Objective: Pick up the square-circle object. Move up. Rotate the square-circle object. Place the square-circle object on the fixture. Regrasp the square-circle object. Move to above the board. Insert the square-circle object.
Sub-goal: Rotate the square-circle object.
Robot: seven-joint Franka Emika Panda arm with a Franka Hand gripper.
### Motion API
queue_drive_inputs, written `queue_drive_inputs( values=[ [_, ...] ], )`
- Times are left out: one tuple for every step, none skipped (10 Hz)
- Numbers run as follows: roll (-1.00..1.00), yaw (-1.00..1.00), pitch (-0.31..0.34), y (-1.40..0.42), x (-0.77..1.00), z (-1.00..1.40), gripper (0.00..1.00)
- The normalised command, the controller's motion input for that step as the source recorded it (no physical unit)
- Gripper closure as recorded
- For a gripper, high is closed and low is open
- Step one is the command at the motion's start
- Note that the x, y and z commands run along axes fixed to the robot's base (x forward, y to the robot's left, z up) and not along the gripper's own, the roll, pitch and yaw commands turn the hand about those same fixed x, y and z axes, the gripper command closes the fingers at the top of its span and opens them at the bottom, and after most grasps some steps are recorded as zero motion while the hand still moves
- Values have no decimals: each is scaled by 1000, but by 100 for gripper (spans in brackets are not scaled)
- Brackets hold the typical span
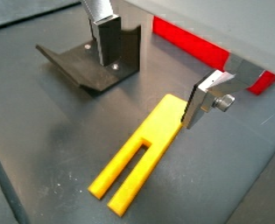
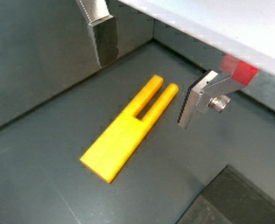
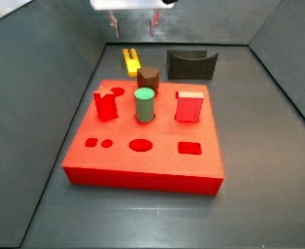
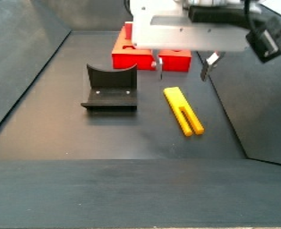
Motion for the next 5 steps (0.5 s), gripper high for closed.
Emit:
queue_drive_inputs(
  values=[
    [145,17,128,-6,-28,585,0],
    [0,1000,0,0,0,0,0],
    [-1,1000,0,3,-3,-116,0],
    [0,1000,1,4,5,-237,0],
    [0,1000,-1,2,33,-184,0]
  ],
)
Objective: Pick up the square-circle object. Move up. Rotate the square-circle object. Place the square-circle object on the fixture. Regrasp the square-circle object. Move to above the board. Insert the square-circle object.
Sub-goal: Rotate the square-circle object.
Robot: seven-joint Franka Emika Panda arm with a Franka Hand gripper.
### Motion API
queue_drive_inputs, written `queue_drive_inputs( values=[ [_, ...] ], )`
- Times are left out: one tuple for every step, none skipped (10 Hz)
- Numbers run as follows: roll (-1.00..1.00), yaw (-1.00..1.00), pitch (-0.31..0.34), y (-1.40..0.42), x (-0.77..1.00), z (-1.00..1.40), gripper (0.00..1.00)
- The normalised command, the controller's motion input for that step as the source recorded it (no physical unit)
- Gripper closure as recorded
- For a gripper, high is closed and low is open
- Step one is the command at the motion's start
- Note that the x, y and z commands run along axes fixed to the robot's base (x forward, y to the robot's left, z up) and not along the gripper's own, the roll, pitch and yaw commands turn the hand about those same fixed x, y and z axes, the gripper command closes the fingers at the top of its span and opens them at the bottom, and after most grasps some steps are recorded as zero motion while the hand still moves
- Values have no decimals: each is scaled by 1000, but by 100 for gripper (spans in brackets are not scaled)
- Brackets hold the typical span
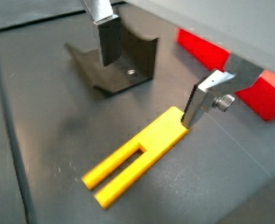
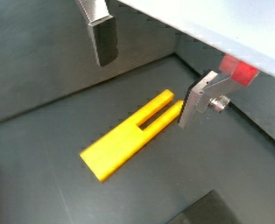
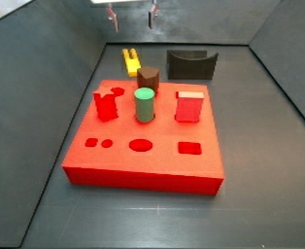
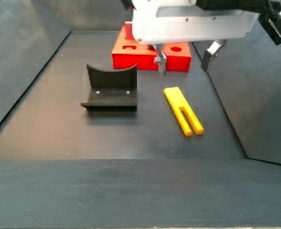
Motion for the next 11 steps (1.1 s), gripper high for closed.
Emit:
queue_drive_inputs(
  values=[
    [-2,1000,-1,0,27,-100,0],
    [-2,1000,-1,1,24,-75,0],
    [-3,1000,-1,-1,24,-54,0],
    [-3,1000,-1,-1,25,-52,0],
    [-3,1000,-1,-1,26,-48,0],
    [-3,1000,-1,-1,26,-45,0],
    [-3,1000,-1,-1,27,-43,0],
    [-3,1000,-1,-1,27,-43,0],
    [-3,1000,-2,-1,27,-42,0],
    [-4,1000,-2,-1,27,-41,0],
    [-4,1000,-2,-1,27,-41,0]
  ],
)
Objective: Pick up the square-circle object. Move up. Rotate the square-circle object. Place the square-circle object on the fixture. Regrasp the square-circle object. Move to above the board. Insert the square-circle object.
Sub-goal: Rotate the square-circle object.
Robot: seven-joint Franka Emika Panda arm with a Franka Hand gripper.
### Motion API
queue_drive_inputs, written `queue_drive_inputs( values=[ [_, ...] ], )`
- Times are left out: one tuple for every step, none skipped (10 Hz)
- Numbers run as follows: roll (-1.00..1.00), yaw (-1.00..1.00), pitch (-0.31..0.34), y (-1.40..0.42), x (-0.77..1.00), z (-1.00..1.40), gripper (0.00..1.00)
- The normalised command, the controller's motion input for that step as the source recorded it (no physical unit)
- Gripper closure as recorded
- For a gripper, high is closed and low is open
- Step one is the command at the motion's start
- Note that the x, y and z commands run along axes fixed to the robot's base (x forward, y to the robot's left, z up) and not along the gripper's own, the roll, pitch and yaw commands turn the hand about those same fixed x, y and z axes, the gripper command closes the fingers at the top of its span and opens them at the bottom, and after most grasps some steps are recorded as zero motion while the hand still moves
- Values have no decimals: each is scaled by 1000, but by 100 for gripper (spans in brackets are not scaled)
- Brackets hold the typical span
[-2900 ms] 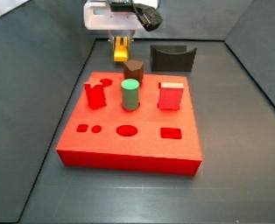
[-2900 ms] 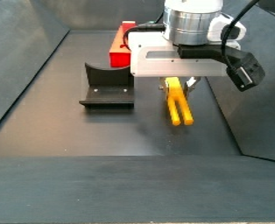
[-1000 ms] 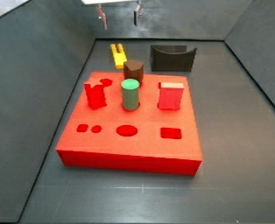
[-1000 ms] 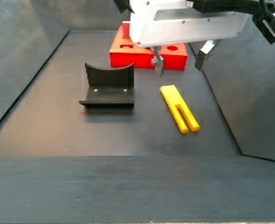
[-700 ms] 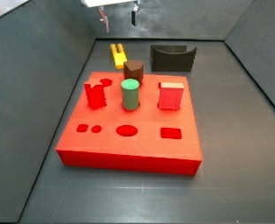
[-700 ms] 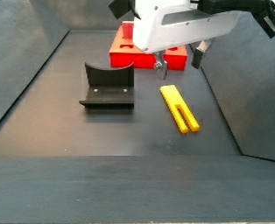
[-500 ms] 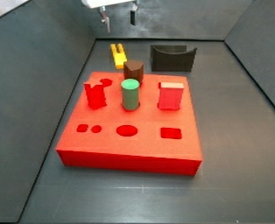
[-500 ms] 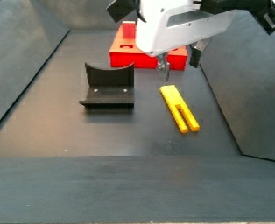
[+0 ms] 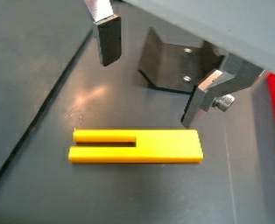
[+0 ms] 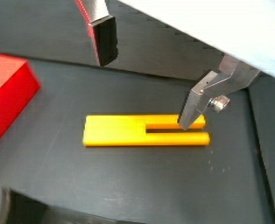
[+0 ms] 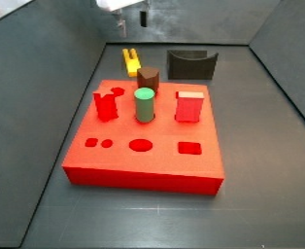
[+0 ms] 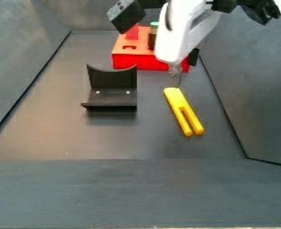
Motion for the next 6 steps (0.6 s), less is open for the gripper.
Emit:
queue_drive_inputs(
  values=[
    [-4,1000,-2,0,27,-41,0],
    [-4,1000,-2,0,27,-40,0],
    [-4,1000,-2,-1,28,-40,0],
    [-4,1000,-2,0,28,-40,0],
    [-4,1000,-2,0,28,-40,0],
    [-5,1000,-2,0,28,-40,0]
  ],
)
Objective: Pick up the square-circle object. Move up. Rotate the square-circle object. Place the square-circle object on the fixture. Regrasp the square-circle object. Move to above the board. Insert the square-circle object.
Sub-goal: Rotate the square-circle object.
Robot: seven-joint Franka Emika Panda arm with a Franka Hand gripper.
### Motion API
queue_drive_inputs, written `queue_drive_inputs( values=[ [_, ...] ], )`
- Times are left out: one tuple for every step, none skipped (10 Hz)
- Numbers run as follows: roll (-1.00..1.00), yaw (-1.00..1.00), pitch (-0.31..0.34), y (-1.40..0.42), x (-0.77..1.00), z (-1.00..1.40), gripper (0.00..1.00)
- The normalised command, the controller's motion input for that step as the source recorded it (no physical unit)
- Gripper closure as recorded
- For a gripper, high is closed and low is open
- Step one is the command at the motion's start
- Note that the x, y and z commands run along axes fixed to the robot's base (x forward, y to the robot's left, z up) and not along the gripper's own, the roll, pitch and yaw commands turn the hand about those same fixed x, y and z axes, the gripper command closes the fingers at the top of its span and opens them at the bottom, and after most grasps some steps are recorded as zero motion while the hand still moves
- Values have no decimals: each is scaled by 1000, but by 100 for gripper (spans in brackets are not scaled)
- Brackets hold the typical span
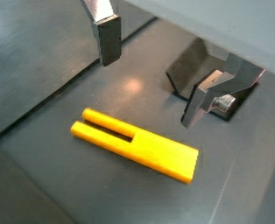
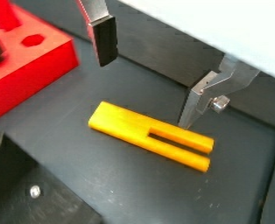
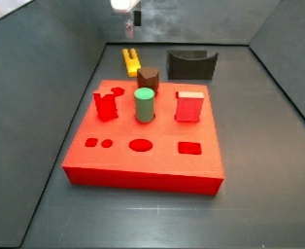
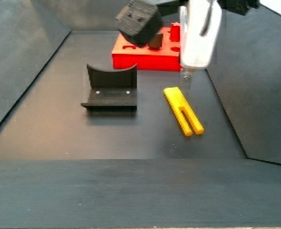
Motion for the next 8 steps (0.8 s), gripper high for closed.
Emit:
queue_drive_inputs(
  values=[
    [-5,1000,-2,-1,28,-39,0],
    [-5,1000,-2,0,28,-39,0],
    [-5,1000,-2,0,28,-39,0],
    [-5,1000,-3,0,28,-39,0],
    [-6,1000,-3,0,28,-39,0],
    [-6,1000,-3,-1,28,-39,0],
    [-6,1000,-3,0,28,-39,0],
    [-7,1000,-3,-1,28,-38,0]
  ],
)
